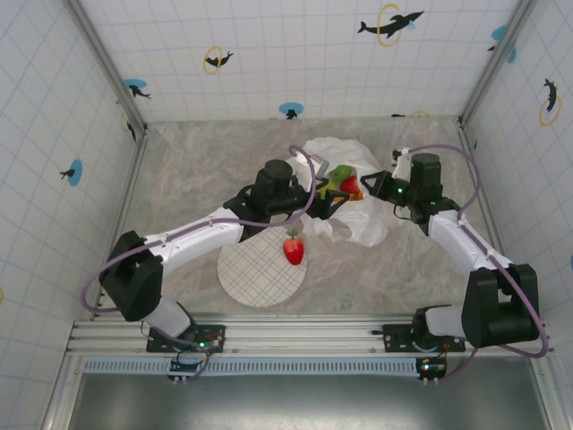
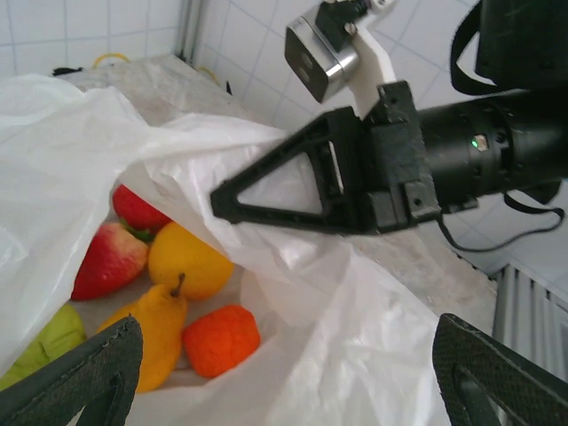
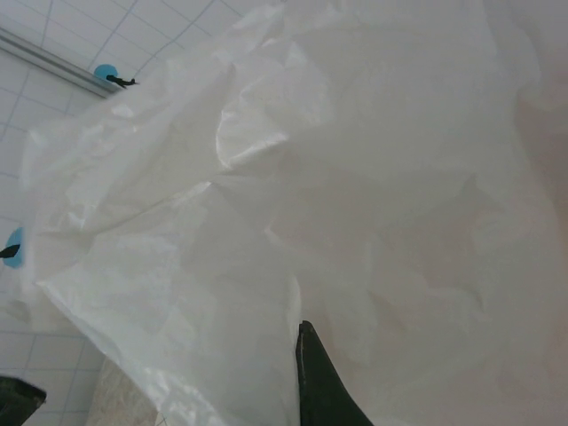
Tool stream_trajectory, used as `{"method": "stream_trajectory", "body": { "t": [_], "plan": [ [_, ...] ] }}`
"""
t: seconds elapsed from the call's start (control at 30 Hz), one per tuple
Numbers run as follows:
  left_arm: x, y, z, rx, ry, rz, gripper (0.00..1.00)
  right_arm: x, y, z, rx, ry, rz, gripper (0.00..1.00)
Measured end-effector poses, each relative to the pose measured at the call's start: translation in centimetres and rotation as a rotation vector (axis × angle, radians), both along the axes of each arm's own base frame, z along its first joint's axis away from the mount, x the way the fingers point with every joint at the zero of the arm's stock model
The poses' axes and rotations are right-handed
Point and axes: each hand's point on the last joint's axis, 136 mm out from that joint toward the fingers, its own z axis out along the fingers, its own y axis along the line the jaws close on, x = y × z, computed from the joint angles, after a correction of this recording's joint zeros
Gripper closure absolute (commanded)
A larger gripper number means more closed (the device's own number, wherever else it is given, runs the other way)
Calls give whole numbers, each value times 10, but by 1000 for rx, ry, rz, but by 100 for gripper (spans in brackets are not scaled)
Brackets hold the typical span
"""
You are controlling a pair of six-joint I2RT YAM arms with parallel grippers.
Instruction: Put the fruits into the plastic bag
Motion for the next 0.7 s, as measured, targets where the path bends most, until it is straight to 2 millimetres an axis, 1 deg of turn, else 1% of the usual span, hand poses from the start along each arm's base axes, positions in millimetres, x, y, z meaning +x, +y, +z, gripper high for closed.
{"method": "stream_trajectory", "body": {
  "t": [0.17, 0.33, 0.43, 0.5, 0.63, 0.7],
  "plan": [
    [-15, 8, -3, 2, 40, -29, 15, 2, 0, 3, 6, -12, -2, 100],
    [-32, 27, -17, 27, 77, -28, 15, 2, 0, 3, 6, -12, -2, 100],
    [-40, 47, -31, 53, 101, 13, 15, 2, 0, 3, 6, -13, -2, 100],
    [-41, 66, -40, 74, 114, 58, 15, 2, 0, 3, 5, -12, -2, 100],
    [-37, 104, -60, 117, 145, 179, 15, 2, 0, 3, 5, -13, -2, 100],
    [-33, 124, -74, 142, 177, 253, 15, 2, 0, 3, 5, -12, -1, 100]
  ]
}}
